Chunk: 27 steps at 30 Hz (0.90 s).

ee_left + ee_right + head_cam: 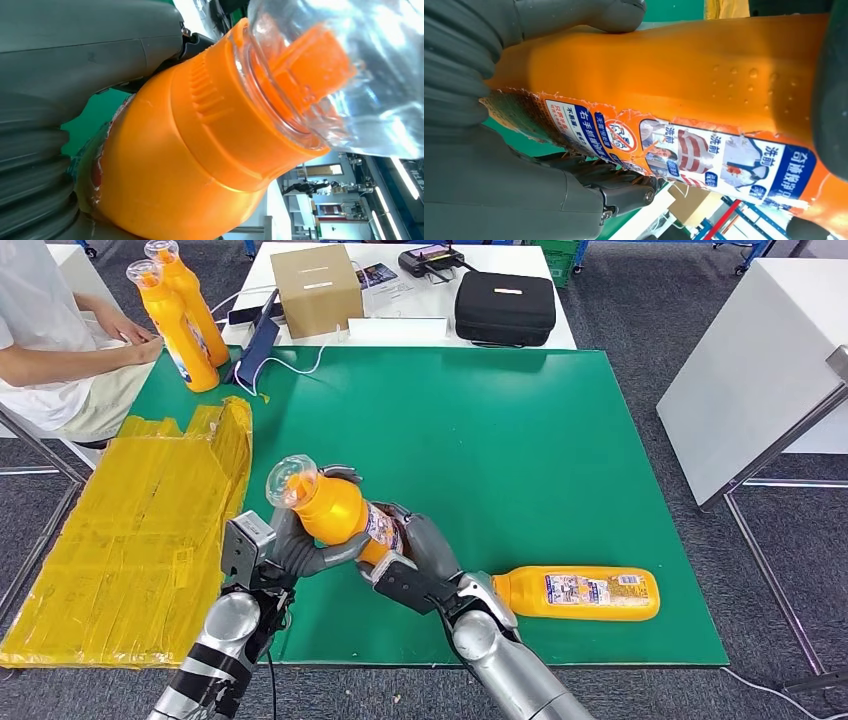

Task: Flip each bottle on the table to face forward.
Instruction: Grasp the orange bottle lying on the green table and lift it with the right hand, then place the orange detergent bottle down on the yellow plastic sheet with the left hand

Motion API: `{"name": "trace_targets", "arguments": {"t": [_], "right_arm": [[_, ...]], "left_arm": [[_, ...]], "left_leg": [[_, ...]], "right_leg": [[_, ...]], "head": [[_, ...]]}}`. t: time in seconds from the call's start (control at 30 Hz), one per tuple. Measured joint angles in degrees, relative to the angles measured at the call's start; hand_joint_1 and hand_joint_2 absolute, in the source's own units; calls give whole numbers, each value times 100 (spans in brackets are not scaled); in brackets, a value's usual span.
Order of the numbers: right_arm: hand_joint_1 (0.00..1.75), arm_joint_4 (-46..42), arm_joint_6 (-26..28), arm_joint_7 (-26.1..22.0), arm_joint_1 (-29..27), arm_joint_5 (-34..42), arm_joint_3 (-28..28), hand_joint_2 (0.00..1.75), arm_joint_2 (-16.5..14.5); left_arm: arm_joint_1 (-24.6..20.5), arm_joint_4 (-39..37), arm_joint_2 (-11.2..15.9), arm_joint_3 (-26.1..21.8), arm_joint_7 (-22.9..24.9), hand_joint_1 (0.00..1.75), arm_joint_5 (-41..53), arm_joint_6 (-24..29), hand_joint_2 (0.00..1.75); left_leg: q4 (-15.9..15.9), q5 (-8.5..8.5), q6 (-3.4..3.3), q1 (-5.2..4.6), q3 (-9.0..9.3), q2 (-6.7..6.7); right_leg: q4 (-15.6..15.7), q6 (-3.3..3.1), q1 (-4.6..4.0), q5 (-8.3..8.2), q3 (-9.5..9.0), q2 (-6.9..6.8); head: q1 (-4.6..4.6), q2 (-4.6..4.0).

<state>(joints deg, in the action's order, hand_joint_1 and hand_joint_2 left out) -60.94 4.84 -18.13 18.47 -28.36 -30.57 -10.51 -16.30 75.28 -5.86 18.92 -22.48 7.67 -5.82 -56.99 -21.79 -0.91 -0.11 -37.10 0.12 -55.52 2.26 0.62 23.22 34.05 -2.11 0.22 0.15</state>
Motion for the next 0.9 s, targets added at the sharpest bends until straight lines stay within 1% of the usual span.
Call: {"name": "trace_targets", "arguments": {"t": [0.3,0.33,0.37,0.43,0.47,0.5,0.6,0.67,0.7,0.73,0.8,0.83,0.9], "right_arm": [[175,0,11,-16,-2,2,-14,175,0],[167,0,23,-21,-2,3,-14,175,0],[136,-1,38,-29,-2,6,-13,175,1],[48,-11,85,-60,-4,20,-7,87,6],[12,-34,117,-84,-11,31,-2,44,14],[0,-73,159,-112,-23,48,4,0,26],[0,-351,321,-194,-107,138,54,0,70],[0,-666,429,-259,-192,244,156,0,113],[0,-847,466,-305,-240,296,220,0,142],[0,-1054,496,-361,-300,344,287,44,176],[0,-1481,528,-480,-429,402,394,131,237],[0,-1683,538,-531,-489,429,431,175,262],[0,-2039,518,-605,-580,560,476,175,296]], "left_arm": [[-5,-5,0,-2,-3,175,-5,1,175],[-5,-5,0,-2,-3,175,-8,0,175],[-5,-5,0,-2,-3,175,-10,-1,175],[-6,-5,0,-2,-9,175,-19,-2,175],[-9,-5,0,-2,-17,175,-17,7,175],[-12,-5,0,-3,-27,175,-4,26,175],[-18,4,12,-3,-52,175,235,259,175],[-22,38,38,-4,-26,175,833,815,175],[-33,57,58,-6,42,175,1347,1274,175],[-54,71,83,-11,166,175,2019,1850,175],[-149,63,139,-47,574,175,3499,2959,175],[-228,29,173,-83,793,175,4127,3348,175],[-434,-145,256,-184,1153,175,4952,3729,175]], "left_leg": [[0,0,0,0,0,0],[0,0,0,0,0,0],[0,0,0,0,0,0],[0,0,0,0,0,0],[0,0,0,0,0,0],[0,0,0,0,0,0],[0,0,0,0,0,-1],[-1,0,0,0,0,-1],[-1,0,0,0,0,-1],[-1,0,0,0,0,-1],[-1,0,0,0,-1,-1],[0,0,0,0,-1,-1],[0,0,0,1,1,-1]], "right_leg": [[0,0,0,0,0,0],[0,0,0,0,0,0],[0,0,0,0,0,0],[0,0,0,0,0,0],[0,0,0,0,0,0],[0,0,0,0,0,0],[0,0,0,0,0,0],[0,0,0,0,0,0],[0,0,0,0,0,0],[0,0,0,0,1,0],[0,0,0,0,2,-1],[0,0,0,0,1,-1],[0,0,-1,0,0,0]], "head": [[0,0],[0,0],[-1,0],[0,0],[0,0],[1,0],[0,0],[1,0],[1,0],[1,0],[0,0],[1,0],[1,0]]}}
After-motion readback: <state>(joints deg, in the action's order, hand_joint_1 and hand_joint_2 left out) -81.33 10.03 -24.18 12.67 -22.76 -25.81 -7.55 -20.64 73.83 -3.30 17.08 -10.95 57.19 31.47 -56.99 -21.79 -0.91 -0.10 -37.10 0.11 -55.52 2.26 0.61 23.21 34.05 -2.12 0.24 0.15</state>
